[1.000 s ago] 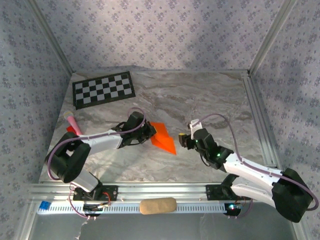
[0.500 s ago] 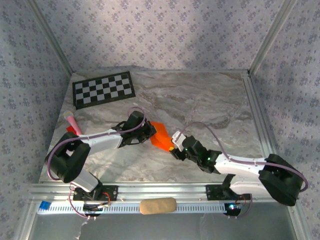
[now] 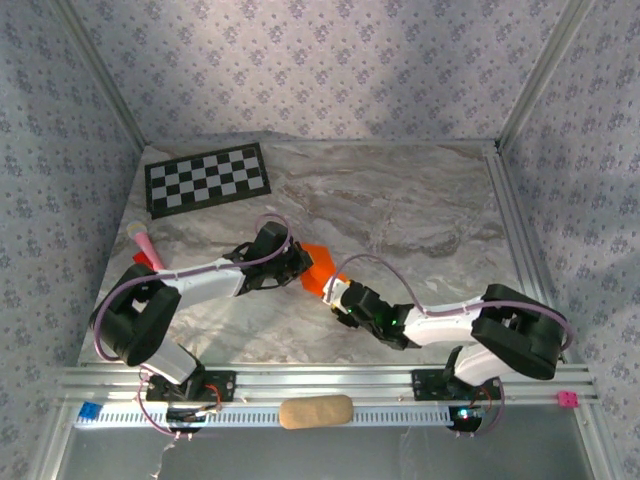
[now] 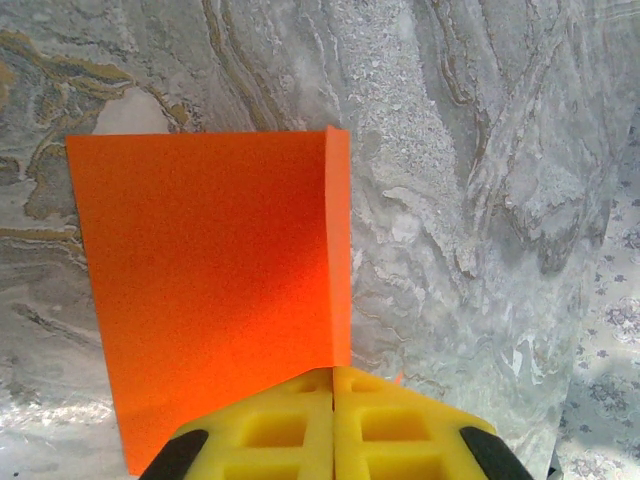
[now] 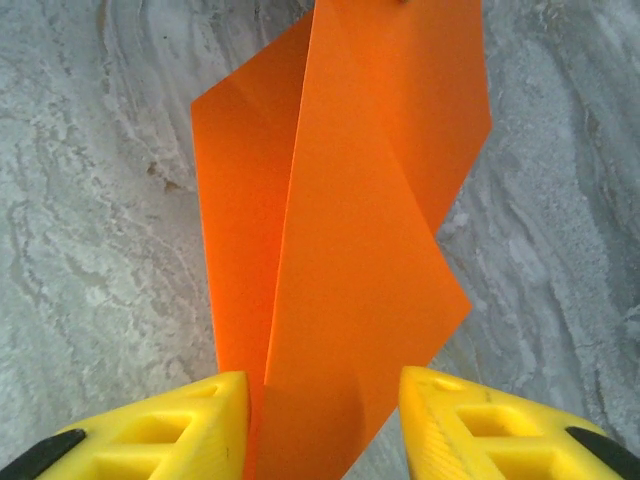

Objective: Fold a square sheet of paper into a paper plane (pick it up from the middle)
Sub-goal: Fourth fold the wing at the center of the table.

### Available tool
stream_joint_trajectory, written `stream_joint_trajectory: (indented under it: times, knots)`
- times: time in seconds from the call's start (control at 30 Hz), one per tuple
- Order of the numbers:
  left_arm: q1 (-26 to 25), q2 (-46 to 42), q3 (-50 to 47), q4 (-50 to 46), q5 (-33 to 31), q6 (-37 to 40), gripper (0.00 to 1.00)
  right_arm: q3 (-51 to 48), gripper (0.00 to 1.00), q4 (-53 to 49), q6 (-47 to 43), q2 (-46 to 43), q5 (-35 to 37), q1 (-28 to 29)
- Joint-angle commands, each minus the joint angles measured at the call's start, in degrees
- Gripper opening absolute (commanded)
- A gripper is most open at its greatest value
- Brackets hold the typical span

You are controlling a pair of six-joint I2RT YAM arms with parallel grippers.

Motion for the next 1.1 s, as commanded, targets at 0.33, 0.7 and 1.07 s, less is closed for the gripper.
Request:
stream_joint_trajectory:
  times: [0.33,0.7,1.07]
  knots:
    - [0.0,-2.2,0.9,-1.3,-0.9,-0.2,0.09,3.4,0.30,4.0,1.3,4.9,1.7,0.8]
    - [0.0,-2.2,0.9,-1.5,-1.4,-0.3,0.10,2.6,0.26,4.8,3.8,4.2,0.2,0.5]
    - [0.0,-2.0,0.9,-1.6,-1.6,-0.5,0.10,1.6,0.20,5.8,6.6,4.1,-1.1,-0.5]
